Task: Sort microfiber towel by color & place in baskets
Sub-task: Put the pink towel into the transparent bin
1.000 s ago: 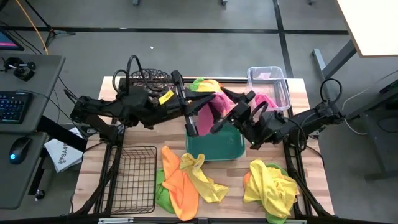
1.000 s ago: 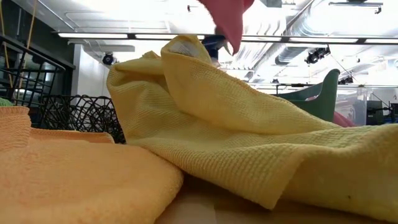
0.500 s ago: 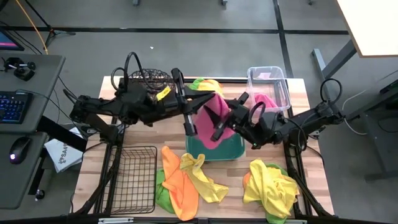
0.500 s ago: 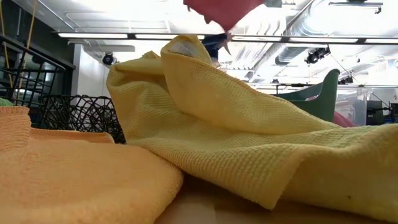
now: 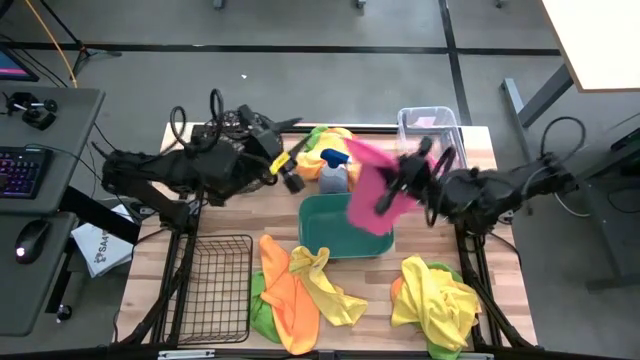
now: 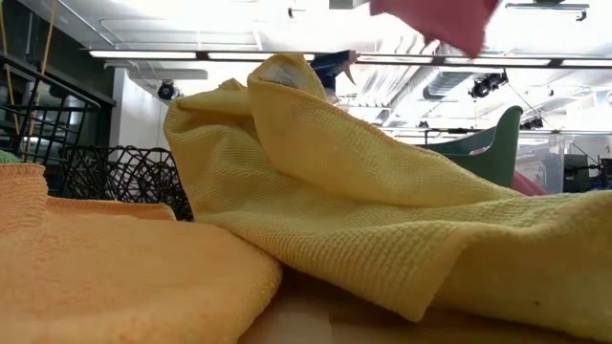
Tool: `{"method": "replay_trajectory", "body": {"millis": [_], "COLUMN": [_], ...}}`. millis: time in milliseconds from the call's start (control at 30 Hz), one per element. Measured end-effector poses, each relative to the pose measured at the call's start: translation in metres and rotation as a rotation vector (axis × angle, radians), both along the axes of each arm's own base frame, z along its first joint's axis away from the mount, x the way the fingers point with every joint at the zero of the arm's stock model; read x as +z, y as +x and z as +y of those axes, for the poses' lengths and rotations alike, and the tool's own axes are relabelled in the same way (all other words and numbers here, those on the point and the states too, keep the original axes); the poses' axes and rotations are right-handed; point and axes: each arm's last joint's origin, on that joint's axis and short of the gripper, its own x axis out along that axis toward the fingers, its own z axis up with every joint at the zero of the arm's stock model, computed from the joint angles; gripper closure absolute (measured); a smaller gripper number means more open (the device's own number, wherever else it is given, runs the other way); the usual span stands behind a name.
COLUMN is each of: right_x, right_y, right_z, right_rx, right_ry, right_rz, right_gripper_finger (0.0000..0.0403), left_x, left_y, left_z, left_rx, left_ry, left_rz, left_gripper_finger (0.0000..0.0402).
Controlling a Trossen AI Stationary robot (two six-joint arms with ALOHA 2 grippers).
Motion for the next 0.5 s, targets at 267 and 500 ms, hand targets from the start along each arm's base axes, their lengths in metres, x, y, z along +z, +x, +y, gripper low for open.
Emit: {"method": "replay_trajectory", "body": {"millis": [267,500], "right_x": [-0.004,-0.008], "right_y": [-0.081,-0.132], "right_z": [-0.064,-0.103], "right_rx": [-0.336,-0.488], "right_ry": [0.032,0.053], "right_rz": [0.191,0.057], "right_gripper_finger": [0.0401,0.0402], "left_x": [-0.049,-0.113], "left_y": [-0.044,-0.044], "left_z": [0.005,-0.032], "left_rx": [-0.005,-0.082], "left_ry": [-0.408,-0.509], "left_rz": [0.101,-0.032], "left_gripper_finger": [0.0212,0.0213]}}
